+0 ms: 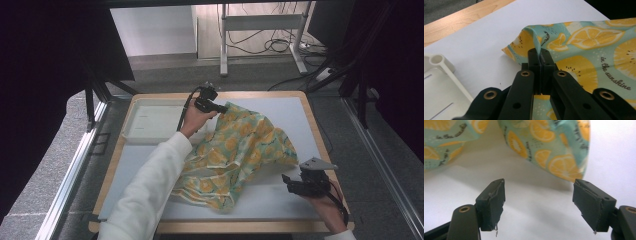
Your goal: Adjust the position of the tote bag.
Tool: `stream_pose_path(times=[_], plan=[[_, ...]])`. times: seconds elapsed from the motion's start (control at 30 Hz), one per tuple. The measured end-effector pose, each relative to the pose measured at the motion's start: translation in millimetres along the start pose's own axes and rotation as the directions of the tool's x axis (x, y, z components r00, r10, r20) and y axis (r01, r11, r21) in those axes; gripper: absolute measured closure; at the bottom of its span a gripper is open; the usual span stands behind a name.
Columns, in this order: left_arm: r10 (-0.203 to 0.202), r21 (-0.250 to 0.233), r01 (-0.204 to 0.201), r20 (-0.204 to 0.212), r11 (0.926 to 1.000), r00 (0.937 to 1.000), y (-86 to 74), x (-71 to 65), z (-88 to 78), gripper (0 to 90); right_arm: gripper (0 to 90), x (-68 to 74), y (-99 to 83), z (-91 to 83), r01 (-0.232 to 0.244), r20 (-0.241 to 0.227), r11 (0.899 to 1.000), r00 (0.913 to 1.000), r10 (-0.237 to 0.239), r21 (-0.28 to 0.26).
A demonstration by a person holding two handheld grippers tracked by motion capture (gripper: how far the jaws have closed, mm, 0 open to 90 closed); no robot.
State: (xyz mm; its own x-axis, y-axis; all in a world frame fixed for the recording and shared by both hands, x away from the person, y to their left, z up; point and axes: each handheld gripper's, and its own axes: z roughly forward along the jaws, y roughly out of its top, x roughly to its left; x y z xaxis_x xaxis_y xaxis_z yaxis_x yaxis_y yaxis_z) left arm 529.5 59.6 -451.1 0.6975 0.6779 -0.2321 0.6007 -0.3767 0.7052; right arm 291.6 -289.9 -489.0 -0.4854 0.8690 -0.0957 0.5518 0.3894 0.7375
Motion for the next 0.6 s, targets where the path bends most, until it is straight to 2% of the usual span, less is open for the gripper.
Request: stream_pose_path(times=[0.23, 0.43, 0.6], plan=[[0.035, 0.019, -0.035, -0.012, 0.9992, 0.9993, 3.0, -3.8, -1.8, 90.0, 27.4, -13.5, 10.6, -2.6, -0.015, 0.031, 1.0, 0.9994, 0.016, -0.011], [0.039, 0.023, -0.038, -0.014, 0.999, 0.9991, 2.5, -3.6, -6.2, 90.0, 30.9, -21.6, 16.9, 2.2, -0.002, 0.045, 1.0, 0.999, 0.002, 0.008], [0.046, 0.027, -0.046, -0.015, 0.9986, 0.9988, 2.0, -4.3, -8.3, 90.0, 43.8, -31.5, 28.9, 21.6, 0.003, 0.004, 0.998, 1.0, -0.004, 0.069]])
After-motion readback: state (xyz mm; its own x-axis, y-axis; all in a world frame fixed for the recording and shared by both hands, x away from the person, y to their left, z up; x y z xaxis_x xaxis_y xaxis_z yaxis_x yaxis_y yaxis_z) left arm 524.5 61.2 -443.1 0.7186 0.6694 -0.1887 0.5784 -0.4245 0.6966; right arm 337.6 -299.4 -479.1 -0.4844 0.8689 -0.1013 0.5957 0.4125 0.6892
